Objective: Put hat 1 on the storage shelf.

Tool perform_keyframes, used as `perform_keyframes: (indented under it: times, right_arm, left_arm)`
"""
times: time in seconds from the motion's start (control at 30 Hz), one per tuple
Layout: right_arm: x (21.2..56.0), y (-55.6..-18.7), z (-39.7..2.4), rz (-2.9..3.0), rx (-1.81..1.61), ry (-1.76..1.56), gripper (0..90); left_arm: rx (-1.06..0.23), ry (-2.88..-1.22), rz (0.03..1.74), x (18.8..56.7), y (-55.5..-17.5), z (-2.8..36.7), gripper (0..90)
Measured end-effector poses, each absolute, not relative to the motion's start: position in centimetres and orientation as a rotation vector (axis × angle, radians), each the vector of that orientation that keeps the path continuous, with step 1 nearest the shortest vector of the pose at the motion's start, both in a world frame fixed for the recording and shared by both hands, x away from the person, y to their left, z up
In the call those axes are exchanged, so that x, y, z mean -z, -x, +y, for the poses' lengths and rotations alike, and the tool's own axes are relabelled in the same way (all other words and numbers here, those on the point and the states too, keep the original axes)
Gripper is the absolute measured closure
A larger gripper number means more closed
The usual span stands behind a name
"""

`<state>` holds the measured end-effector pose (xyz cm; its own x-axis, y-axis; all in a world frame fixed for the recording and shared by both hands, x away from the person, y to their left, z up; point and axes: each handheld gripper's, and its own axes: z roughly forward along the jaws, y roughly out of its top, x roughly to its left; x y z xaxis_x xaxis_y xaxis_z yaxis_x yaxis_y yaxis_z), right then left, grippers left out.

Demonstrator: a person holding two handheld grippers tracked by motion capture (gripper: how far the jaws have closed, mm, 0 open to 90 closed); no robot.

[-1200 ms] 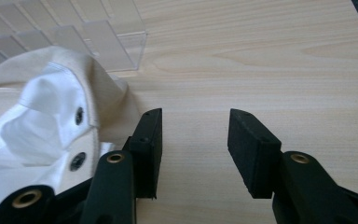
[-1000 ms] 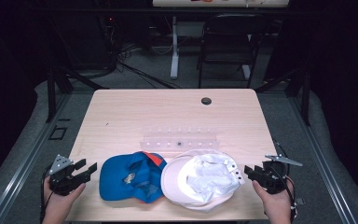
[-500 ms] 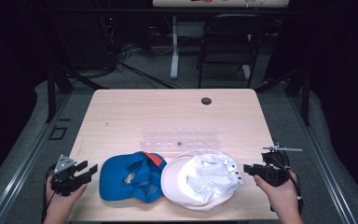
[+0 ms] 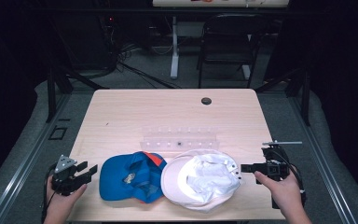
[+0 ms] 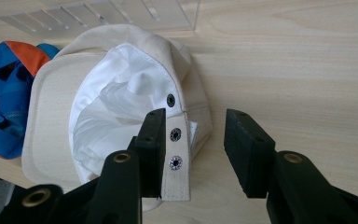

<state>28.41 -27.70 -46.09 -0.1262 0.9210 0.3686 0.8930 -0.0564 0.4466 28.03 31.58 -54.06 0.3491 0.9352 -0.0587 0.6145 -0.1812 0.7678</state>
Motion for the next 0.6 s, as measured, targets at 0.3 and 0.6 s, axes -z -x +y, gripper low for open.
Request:
perform_keyframes:
  times: [0.3,0.6]
  right_arm:
    - [47.0,-29.5,-27.0,2.188,-0.911,-2.089,58.5]
    - [48.2,-30.2,-26.2,2.221,-0.889,-2.122,56.1]
  left_arm:
    - [-0.563,-1.892,1.35,54.1,-28.1,31.7,52.9]
    - [-0.571,-1.885,1.349,54.3,-28.1,31.7,52.9]
